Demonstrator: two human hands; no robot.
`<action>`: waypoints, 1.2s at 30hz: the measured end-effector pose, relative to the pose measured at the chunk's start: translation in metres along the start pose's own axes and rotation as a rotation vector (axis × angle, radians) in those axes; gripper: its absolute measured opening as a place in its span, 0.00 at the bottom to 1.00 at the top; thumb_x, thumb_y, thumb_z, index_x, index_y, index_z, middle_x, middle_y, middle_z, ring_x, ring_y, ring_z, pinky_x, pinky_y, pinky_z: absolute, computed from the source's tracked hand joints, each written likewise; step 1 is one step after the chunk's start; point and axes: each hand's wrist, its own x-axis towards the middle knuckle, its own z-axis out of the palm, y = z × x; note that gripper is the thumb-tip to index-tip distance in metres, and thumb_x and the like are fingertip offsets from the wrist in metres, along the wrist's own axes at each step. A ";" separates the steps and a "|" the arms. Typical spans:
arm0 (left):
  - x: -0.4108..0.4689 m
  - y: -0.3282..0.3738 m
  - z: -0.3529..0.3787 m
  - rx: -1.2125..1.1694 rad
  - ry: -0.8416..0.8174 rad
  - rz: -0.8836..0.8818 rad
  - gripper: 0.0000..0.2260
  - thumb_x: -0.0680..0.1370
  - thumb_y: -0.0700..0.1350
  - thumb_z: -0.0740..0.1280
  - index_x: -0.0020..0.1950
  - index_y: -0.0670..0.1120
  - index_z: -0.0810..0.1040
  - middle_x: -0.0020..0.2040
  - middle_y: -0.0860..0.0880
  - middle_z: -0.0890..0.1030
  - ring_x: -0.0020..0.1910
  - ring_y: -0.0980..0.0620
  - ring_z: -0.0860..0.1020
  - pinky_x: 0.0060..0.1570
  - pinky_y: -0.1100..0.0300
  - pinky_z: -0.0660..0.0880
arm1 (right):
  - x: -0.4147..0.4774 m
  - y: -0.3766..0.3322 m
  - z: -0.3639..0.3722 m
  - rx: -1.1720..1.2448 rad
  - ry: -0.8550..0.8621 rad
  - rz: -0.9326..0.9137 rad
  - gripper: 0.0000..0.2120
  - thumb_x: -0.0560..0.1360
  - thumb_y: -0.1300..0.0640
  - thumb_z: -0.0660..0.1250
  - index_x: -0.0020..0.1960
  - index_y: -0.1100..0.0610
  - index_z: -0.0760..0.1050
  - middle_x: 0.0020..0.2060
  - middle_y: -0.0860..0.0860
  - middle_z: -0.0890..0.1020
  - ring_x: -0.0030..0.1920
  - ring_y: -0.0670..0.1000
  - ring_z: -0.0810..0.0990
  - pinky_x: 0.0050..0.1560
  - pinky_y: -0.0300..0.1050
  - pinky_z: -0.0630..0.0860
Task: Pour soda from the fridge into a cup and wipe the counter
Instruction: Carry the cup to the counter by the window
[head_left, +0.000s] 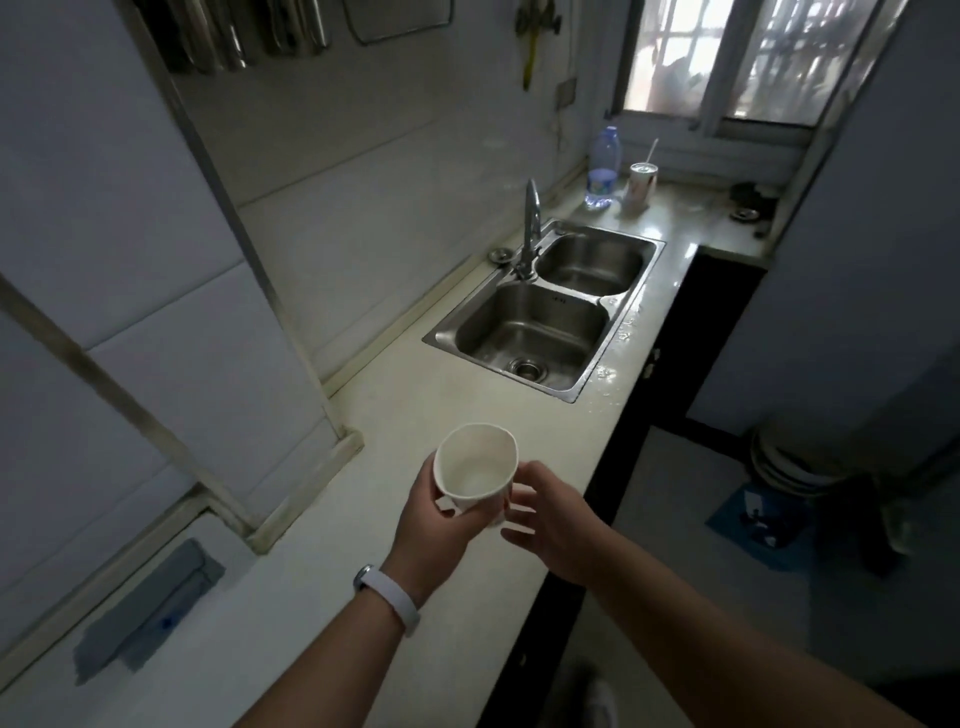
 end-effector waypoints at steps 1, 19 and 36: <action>0.002 0.006 0.007 -0.005 -0.013 0.011 0.26 0.66 0.47 0.80 0.60 0.58 0.74 0.53 0.59 0.82 0.53 0.61 0.80 0.45 0.64 0.78 | -0.003 -0.004 -0.006 0.013 0.007 -0.016 0.13 0.74 0.49 0.64 0.53 0.55 0.80 0.44 0.52 0.83 0.46 0.53 0.80 0.51 0.48 0.73; 0.059 0.072 0.239 0.008 -0.283 0.065 0.28 0.68 0.40 0.79 0.63 0.56 0.73 0.53 0.60 0.82 0.54 0.62 0.80 0.45 0.66 0.77 | -0.031 -0.094 -0.225 0.190 0.149 -0.133 0.16 0.76 0.46 0.63 0.55 0.55 0.80 0.51 0.54 0.83 0.51 0.53 0.81 0.55 0.49 0.73; 0.146 0.099 0.410 0.022 -0.408 0.073 0.27 0.67 0.45 0.80 0.62 0.57 0.74 0.55 0.60 0.82 0.55 0.61 0.80 0.49 0.65 0.77 | 0.001 -0.177 -0.391 0.228 0.208 -0.196 0.27 0.67 0.39 0.69 0.62 0.51 0.80 0.59 0.57 0.82 0.61 0.58 0.80 0.68 0.60 0.70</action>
